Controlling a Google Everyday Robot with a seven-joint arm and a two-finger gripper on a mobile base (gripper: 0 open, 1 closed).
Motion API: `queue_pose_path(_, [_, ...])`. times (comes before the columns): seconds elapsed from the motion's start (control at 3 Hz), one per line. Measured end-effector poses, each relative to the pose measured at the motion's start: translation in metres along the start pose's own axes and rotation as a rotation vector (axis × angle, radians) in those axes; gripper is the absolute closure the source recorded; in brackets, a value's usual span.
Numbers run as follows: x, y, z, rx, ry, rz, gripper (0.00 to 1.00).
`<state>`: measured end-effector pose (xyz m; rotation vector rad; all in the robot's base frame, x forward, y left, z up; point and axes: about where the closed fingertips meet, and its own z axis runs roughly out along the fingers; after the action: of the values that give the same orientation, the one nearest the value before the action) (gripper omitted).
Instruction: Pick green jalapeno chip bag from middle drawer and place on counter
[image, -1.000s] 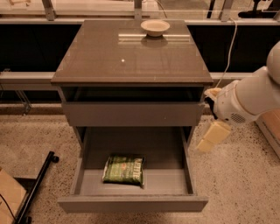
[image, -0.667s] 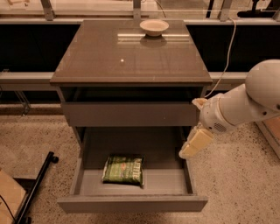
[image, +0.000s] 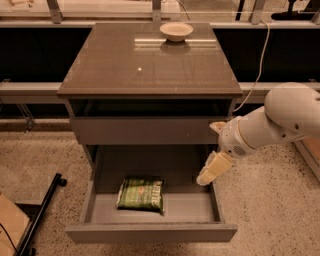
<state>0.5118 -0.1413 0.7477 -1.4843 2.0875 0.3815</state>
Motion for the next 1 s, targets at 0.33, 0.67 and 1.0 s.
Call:
queue_pose_path(0.33, [0.0,0.011,0.027,0.004,-0.027,0.016,0.0])
queue_pose_path(0.67, [0.004,0.025,0.077,0.002,-0.084,0.044,0.0])
queue_pose_path(1.0, [0.005,0.036,0.139,-0.036,-0.14,0.06,0.0])
